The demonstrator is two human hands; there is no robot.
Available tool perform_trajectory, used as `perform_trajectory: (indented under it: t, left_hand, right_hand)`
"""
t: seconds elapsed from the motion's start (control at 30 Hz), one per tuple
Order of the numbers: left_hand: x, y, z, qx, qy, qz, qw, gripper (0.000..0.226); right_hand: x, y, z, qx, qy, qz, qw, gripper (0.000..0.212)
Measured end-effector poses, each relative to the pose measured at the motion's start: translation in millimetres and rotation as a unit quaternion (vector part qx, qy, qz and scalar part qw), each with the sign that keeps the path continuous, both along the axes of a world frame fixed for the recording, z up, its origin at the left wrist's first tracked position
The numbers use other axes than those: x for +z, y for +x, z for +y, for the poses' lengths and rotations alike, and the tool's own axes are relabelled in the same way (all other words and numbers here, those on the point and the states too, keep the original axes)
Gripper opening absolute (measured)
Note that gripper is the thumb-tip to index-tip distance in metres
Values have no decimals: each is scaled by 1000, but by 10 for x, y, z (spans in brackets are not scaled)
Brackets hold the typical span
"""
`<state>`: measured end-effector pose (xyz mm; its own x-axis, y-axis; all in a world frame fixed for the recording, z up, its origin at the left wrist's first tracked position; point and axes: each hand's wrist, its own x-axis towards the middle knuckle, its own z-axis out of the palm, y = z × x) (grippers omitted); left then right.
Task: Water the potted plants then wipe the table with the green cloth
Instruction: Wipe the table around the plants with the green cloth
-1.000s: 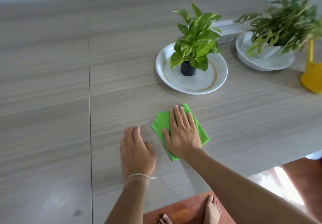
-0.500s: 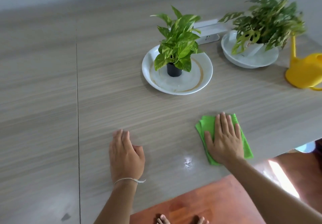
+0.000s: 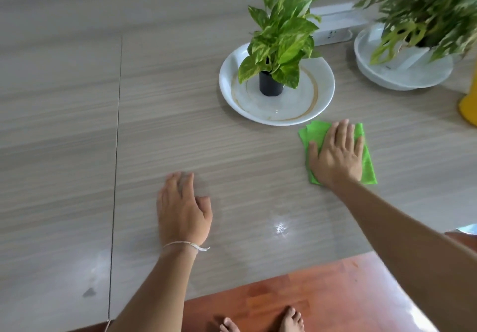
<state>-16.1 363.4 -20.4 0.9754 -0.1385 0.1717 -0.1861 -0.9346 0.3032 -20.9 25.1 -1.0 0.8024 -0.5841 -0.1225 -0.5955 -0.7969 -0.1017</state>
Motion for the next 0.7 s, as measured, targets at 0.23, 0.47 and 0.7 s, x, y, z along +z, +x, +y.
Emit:
perform_trajectory:
  t: [0.23, 0.47, 0.7]
  left_hand:
    - [50, -10, -45, 0, -30, -14, 999, 57]
    - [72, 13, 4, -6, -64, -6, 998, 56]
    - [47, -13, 34, -10, -85, -5, 996, 56]
  right_hand:
    - [-66, -649, 1543, 134, 14, -77, 988, 82]
    - [-106, -947, 2401, 192, 21, -67, 979, 78]
    - [-69, -1131, 1820, 115, 11, -80, 990, 76]
